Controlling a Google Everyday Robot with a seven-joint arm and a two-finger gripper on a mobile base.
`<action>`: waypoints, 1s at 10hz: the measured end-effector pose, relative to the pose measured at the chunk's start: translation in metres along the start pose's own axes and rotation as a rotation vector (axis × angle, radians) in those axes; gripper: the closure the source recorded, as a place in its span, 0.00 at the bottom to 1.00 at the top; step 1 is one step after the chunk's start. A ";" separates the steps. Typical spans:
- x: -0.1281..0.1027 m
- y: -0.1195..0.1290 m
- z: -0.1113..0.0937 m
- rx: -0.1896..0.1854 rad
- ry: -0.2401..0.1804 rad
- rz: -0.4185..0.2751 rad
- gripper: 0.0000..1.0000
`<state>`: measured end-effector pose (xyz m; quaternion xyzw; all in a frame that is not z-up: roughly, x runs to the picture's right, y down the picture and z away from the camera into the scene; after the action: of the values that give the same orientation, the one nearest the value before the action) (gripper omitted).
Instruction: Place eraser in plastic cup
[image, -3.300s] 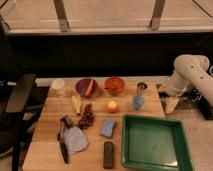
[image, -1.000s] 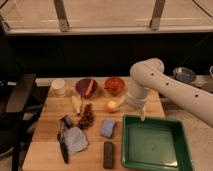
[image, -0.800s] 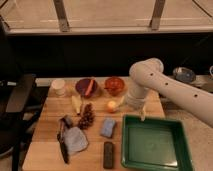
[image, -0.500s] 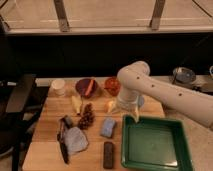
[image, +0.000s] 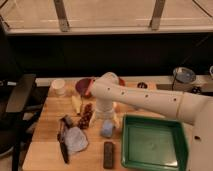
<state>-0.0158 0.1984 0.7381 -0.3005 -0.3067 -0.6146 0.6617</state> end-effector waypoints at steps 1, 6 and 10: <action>-0.007 -0.010 0.007 -0.008 -0.007 -0.022 0.20; -0.027 -0.004 0.043 0.035 -0.043 0.016 0.20; -0.032 0.017 0.073 0.039 -0.090 0.084 0.20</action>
<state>-0.0031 0.2761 0.7586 -0.3277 -0.3353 -0.5661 0.6780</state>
